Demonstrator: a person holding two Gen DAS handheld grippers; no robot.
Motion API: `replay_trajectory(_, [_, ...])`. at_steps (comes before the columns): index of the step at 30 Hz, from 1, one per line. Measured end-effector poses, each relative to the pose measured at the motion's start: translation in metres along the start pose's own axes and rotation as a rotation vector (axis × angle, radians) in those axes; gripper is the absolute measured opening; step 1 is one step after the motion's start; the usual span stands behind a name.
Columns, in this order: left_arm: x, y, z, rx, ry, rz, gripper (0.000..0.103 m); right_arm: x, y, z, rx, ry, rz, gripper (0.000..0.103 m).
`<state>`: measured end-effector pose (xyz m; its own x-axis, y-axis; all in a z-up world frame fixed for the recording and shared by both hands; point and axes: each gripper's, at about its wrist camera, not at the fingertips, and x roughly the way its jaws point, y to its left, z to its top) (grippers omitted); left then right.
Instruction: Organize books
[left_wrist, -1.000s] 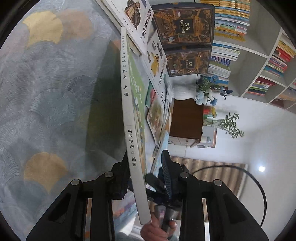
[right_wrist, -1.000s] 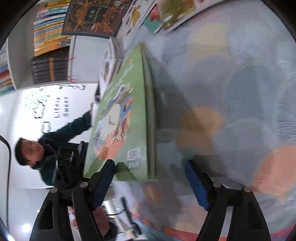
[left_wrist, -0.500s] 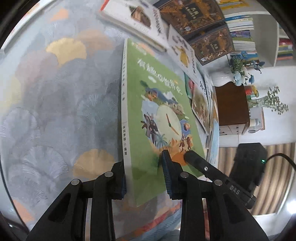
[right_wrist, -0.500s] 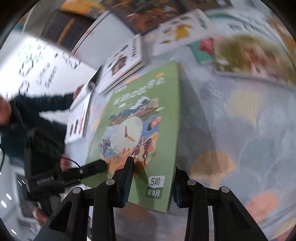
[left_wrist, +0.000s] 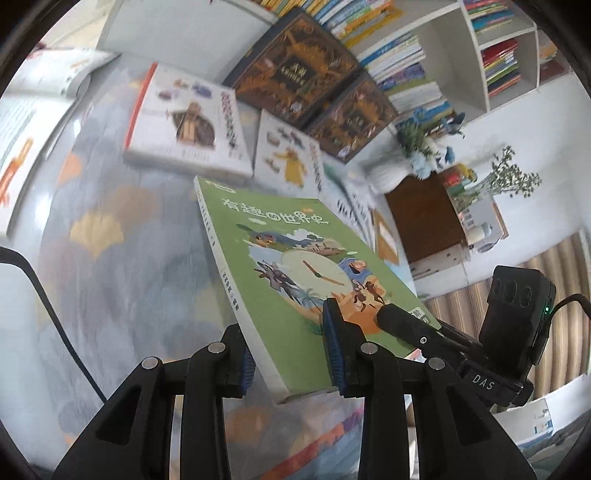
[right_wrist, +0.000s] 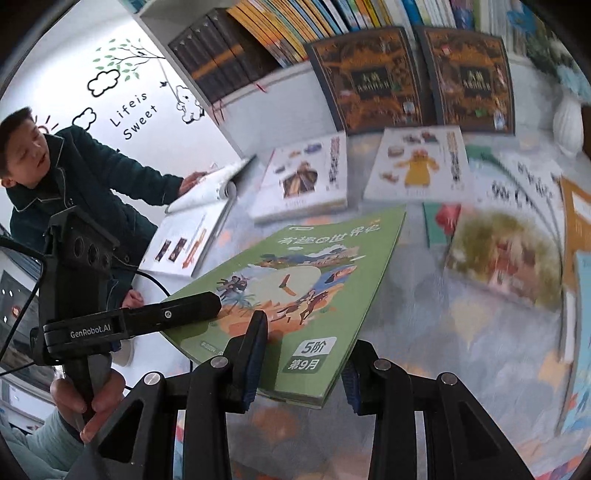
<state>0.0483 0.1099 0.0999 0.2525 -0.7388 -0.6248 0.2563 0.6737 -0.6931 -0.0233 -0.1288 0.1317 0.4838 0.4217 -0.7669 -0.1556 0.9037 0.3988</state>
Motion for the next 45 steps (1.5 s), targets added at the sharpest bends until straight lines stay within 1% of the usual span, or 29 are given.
replay_trajectory(4, [-0.001, -0.003, 0.027, 0.017, -0.046, -0.008, 0.028, 0.003, 0.008, 0.026, -0.04, -0.038, -0.007, 0.035])
replay_trajectory(7, [0.002, 0.009, 0.057, 0.018, -0.1, 0.003, 0.028, 0.013, 0.008, 0.052, -0.074, -0.075, 0.011, 0.035])
replay_trajectory(10, [0.01, 0.029, 0.081, -0.011, -0.138, 0.022, 0.028, 0.041, 0.002, 0.081, -0.071, -0.096, 0.045, 0.036])
replay_trajectory(11, [0.014, 0.039, 0.091, -0.017, -0.146, 0.042, 0.028, 0.055, -0.001, 0.09, -0.061, -0.094, 0.061, 0.036])
replay_trajectory(14, [0.027, 0.061, 0.11, -0.033, -0.152, 0.087, 0.028, 0.098, -0.016, 0.111, -0.01, -0.071, 0.124, 0.036])
replay_trajectory(18, [0.045, 0.088, 0.132, -0.071, -0.156, 0.099, 0.028, 0.145, -0.035, 0.13, 0.063, -0.028, 0.177, 0.036])
replay_trajectory(20, [0.052, 0.098, 0.14, -0.084, -0.156, 0.107, 0.029, 0.163, -0.04, 0.139, 0.078, -0.015, 0.18, 0.036])
replay_trajectory(21, [0.056, 0.104, 0.143, -0.091, -0.153, 0.119, 0.031, 0.169, -0.042, 0.143, 0.088, -0.012, 0.179, 0.036])
replay_trajectory(23, [0.064, 0.114, 0.148, -0.108, -0.146, 0.144, 0.031, 0.185, -0.047, 0.15, 0.117, 0.013, 0.18, 0.037])
replay_trajectory(26, [0.067, 0.125, 0.147, -0.137, -0.142, 0.184, 0.035, 0.207, -0.057, 0.155, 0.151, 0.05, 0.16, 0.037])
replay_trajectory(27, [0.065, 0.129, 0.145, -0.149, -0.151, 0.171, 0.037, 0.215, -0.06, 0.155, 0.166, 0.071, 0.16, 0.037])
replay_trajectory(28, [0.059, 0.13, 0.141, -0.162, -0.164, 0.175, 0.037, 0.216, -0.063, 0.155, 0.178, 0.06, 0.169, 0.037])
replay_trajectory(29, [0.056, 0.13, 0.139, -0.167, -0.167, 0.187, 0.039, 0.215, -0.064, 0.156, 0.195, 0.052, 0.176, 0.039])
replay_trajectory(30, [0.053, 0.13, 0.136, -0.174, -0.166, 0.202, 0.04, 0.215, -0.065, 0.156, 0.21, 0.059, 0.182, 0.039])
replay_trajectory(31, [0.05, 0.13, 0.132, -0.18, -0.165, 0.203, 0.04, 0.214, -0.064, 0.156, 0.219, 0.069, 0.183, 0.042])
replay_trajectory(34, [0.04, 0.121, 0.112, -0.189, -0.151, 0.203, 0.04, 0.201, -0.066, 0.146, 0.263, 0.097, 0.203, 0.055])
replay_trajectory(37, [0.033, 0.096, 0.086, -0.161, -0.121, 0.196, 0.041, 0.178, -0.071, 0.124, 0.305, 0.118, 0.215, 0.056])
replay_trajectory(40, [0.036, 0.07, 0.065, -0.123, -0.073, 0.178, 0.051, 0.148, -0.081, 0.088, 0.358, 0.134, 0.239, 0.056])
replay_trajectory(41, [0.04, 0.056, 0.056, -0.101, -0.05, 0.163, 0.058, 0.134, -0.086, 0.072, 0.381, 0.138, 0.239, 0.056])
replay_trajectory(42, [0.043, 0.046, 0.051, -0.084, -0.039, 0.155, 0.063, 0.123, -0.091, 0.058, 0.397, 0.14, 0.229, 0.056])
replay_trajectory(45, [0.058, 0.013, 0.036, -0.019, 0.007, 0.128, 0.064, 0.082, -0.108, 0.011, 0.435, 0.136, 0.171, 0.057])
